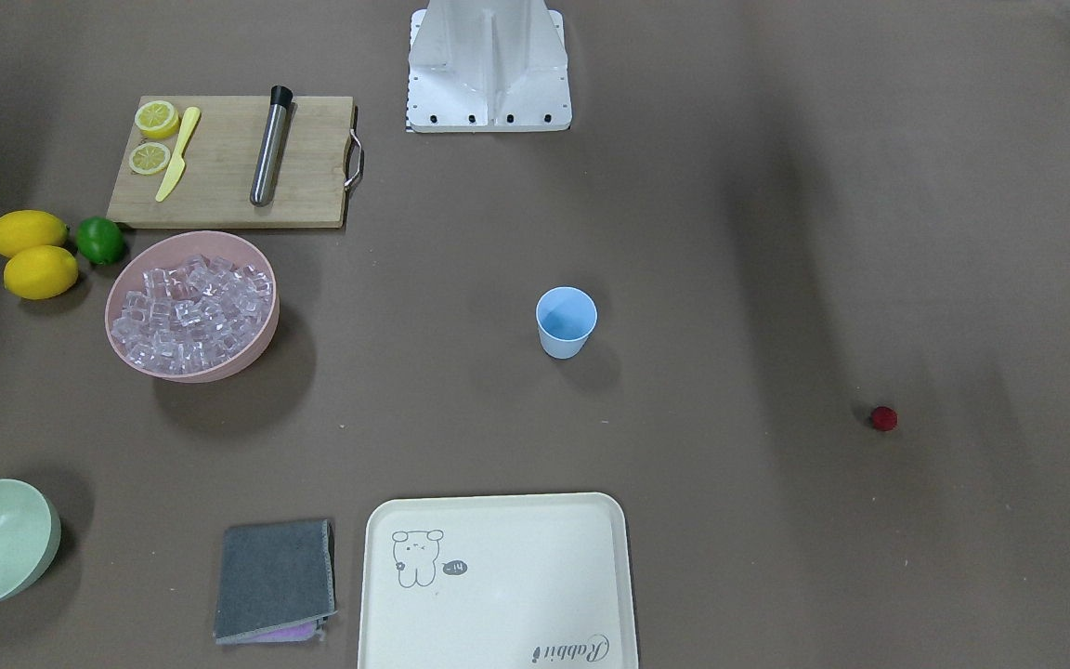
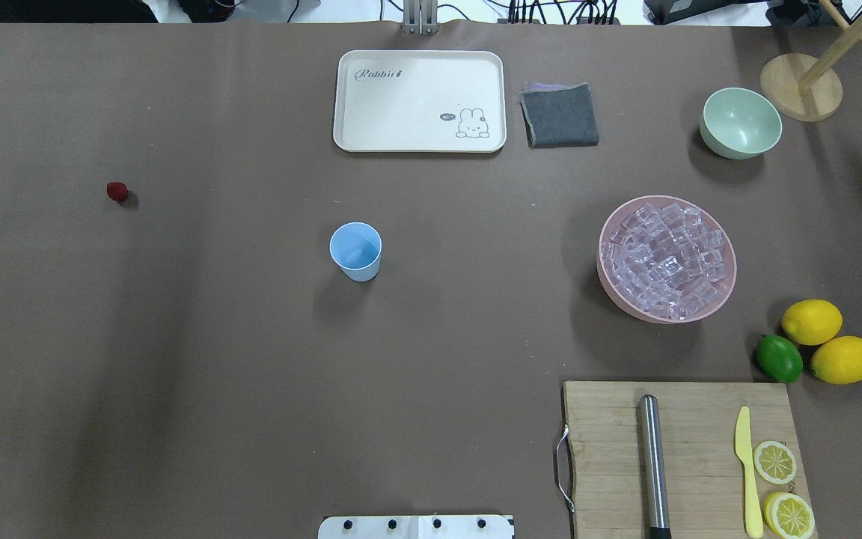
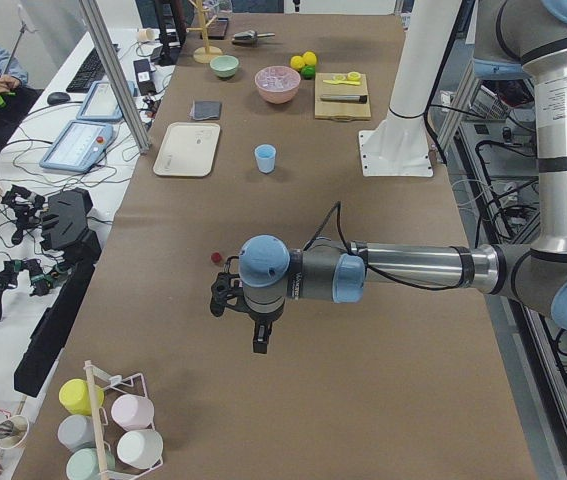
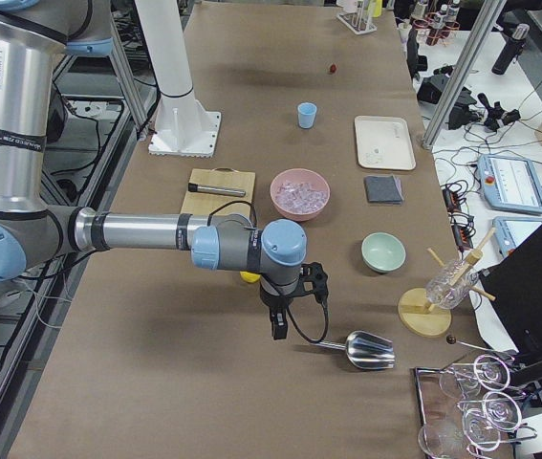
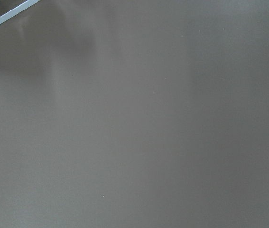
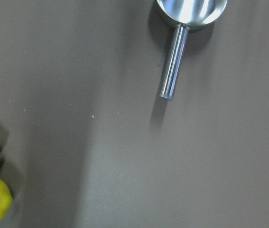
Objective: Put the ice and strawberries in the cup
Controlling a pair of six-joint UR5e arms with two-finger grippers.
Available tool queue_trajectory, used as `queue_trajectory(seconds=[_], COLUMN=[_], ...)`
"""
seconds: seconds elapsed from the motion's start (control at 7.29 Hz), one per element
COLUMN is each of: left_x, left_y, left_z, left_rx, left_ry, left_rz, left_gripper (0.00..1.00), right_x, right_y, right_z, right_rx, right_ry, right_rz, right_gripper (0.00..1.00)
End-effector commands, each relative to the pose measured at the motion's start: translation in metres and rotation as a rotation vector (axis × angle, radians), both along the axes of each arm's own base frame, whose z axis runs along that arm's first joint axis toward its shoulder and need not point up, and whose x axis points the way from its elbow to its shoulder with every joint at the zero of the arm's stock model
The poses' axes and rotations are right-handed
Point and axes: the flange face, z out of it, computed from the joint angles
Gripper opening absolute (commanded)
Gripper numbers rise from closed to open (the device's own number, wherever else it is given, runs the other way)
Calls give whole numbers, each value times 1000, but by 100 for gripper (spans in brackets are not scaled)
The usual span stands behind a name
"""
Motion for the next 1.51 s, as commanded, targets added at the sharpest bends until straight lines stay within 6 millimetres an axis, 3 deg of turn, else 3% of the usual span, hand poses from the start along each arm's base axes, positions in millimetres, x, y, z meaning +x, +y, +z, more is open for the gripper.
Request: queue_trajectory(seconds=[0.0,0.41,0.69,0.82,0.96,1.1,1.37], left_x=[0,1,8,12,31,49,93], left_y=[-7,-21,-22,-35,-56,-55,-59], left_z=[-6,-25,-54,-75,-105,-106,-116], left_rx=[31,100,246,275,267,289,278], left_ry=[1,29,190,201,228,235,260], left_rz=[1,-3,24,-16,-32,-5,44], left_gripper=[98,98,98,98,97,99,99], right_x=[0,0,0,-1,-6,-24,-87], right_y=[-7,-19,-38,-51,-56,-63,-78], right_z=[-8,-22,-44,-59,-71,-93,-144], right_rx=[81,104,147,130,100,68,-11], right_ry=[-2,-3,-7,-14,-30,-52,-88], right_rz=[5,15,24,79,129,171,243], right_gripper=[100,100,100,100,100,100,100])
